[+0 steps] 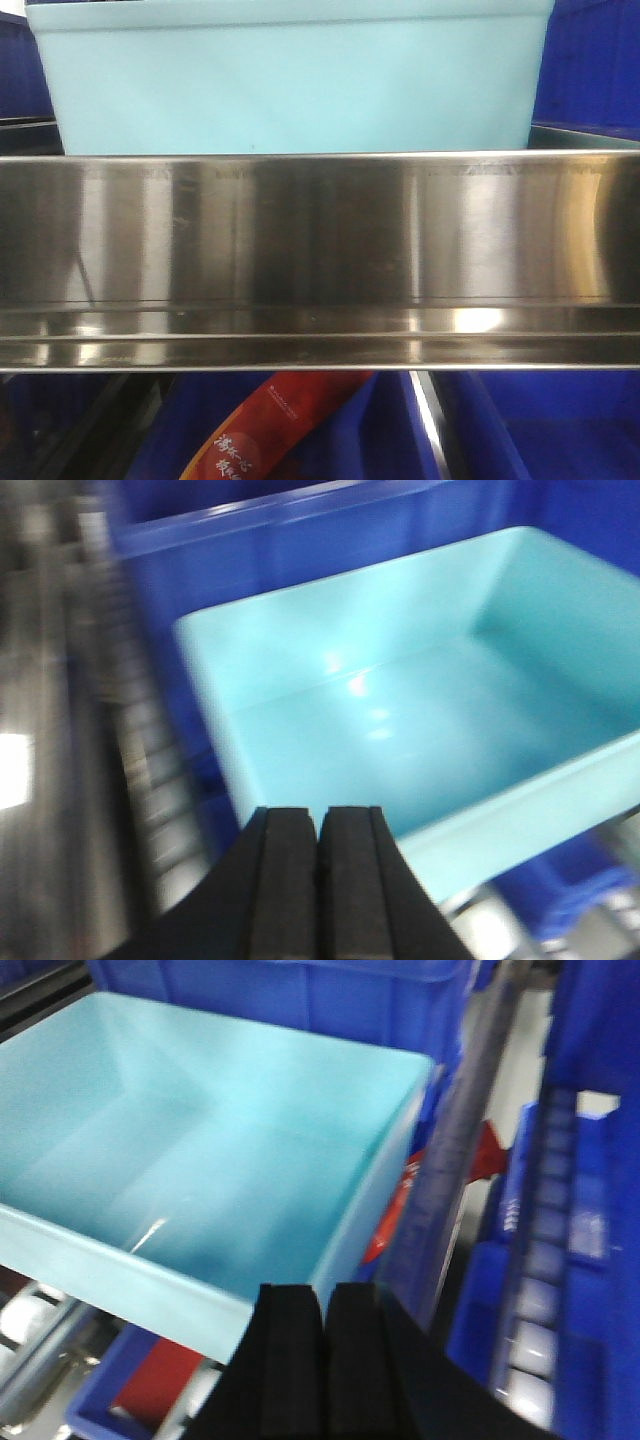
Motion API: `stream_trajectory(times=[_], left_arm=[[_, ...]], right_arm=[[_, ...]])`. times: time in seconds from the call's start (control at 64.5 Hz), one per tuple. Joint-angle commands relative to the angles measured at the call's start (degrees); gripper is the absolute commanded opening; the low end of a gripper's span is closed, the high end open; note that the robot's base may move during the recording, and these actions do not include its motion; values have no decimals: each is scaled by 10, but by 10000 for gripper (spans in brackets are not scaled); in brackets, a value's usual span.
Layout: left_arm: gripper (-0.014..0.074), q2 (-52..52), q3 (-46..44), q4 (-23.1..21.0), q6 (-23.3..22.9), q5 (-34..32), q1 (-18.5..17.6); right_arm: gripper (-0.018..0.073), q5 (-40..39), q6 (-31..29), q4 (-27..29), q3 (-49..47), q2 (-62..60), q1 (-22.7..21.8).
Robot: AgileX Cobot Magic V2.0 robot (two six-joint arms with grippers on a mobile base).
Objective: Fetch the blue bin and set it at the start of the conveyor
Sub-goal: 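Close both grippers on opposite side walls of the light-blue bin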
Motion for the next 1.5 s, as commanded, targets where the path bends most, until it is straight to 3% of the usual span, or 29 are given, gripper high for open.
stream_trajectory(times=[0.0, 0.155, 0.248, 0.326, 0.403, 0.62, 0.822, 0.899, 1.055, 1.101, 1.148, 1.334, 1.489], left_arm=[[-111, 48, -45, 19, -58, -1, -21], [-111, 140, -136, 124, -208, 59, -37], [-111, 192, -192, 196, -299, 106, -43], [-111, 229, -239, 214, -326, 138, -43], [-111, 264, -282, 214, -332, 177, -41], [-111, 348, -378, 214, -332, 274, -41], [-84, 383, -392, 214, -332, 280, -41], [0, 387, -392, 215, -333, 275, -41], [212, 394, -392, 228, -336, 254, -30], [268, 397, -392, 228, -336, 258, -22], [300, 403, -392, 227, -336, 264, -13], [295, 422, -392, 220, -327, 267, -1], [295, 440, -392, 184, -315, 265, -1]], right_arm=[[-139, -7, 31, -5, -34, 40, 9], [-141, 3, 113, -37, -103, 110, 18], [-141, 21, 214, -136, -148, 149, 39], [-141, 55, 304, -229, -188, 184, 65], [-141, 110, 349, -273, -231, 228, 81], [-141, 226, 351, -274, -353, 347, 83], [-139, 251, 351, -274, -423, 410, 86], [-66, 251, 351, -274, -441, 424, 88], [212, 251, 351, -273, -449, 440, 88], [251, 251, 351, -273, -449, 447, 88], [257, 251, 351, -273, -449, 455, 88], [255, 251, 351, -273, -449, 477, 88], [255, 251, 351, -273, -447, 494, 87]])
